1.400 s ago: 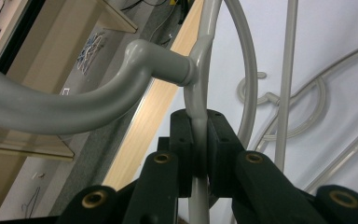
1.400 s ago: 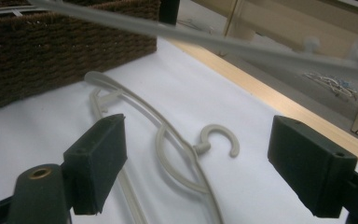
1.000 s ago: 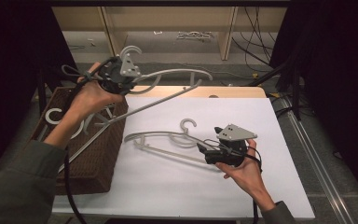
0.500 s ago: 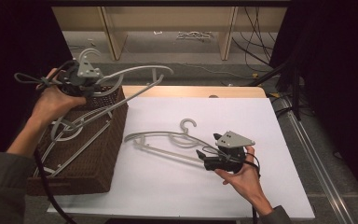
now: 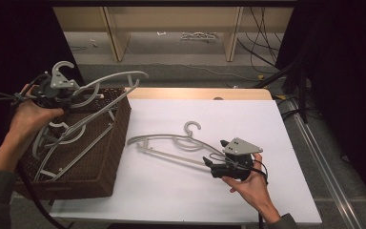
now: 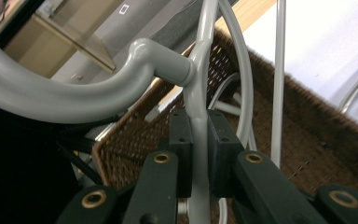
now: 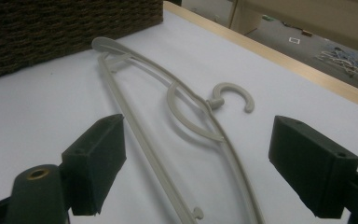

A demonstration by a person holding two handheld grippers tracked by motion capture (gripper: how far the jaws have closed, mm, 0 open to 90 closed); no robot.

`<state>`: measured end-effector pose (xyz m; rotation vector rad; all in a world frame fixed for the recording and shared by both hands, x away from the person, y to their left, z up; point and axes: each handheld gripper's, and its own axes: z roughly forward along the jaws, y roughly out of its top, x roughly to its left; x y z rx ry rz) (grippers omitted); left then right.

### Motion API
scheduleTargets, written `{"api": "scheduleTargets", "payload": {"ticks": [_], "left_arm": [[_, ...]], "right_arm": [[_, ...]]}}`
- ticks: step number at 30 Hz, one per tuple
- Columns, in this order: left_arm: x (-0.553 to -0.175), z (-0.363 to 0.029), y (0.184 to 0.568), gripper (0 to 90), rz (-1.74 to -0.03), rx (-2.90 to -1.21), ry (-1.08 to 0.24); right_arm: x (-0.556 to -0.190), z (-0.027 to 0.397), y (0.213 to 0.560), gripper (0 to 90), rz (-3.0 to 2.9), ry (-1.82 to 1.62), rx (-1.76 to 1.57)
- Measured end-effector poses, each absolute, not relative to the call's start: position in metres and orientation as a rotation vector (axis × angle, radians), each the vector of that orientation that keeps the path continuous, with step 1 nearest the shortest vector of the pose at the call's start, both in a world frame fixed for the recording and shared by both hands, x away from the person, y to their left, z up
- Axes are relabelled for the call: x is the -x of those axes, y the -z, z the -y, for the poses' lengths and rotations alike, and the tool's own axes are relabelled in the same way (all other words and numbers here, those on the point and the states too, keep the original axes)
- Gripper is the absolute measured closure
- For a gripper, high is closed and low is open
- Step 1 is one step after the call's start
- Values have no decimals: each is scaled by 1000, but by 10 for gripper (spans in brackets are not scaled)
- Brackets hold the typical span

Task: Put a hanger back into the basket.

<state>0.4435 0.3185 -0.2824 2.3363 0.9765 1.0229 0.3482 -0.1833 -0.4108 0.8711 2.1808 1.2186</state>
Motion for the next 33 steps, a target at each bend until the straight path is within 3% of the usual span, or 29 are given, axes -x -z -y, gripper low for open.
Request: {"api": "scheduleTargets", "payload": {"ticks": [33], "left_arm": [[-426,-388,347,824,-1287,-2256,-920]], "right_arm": [[-344,189,418,207,-2211,-1180,-889]]}}
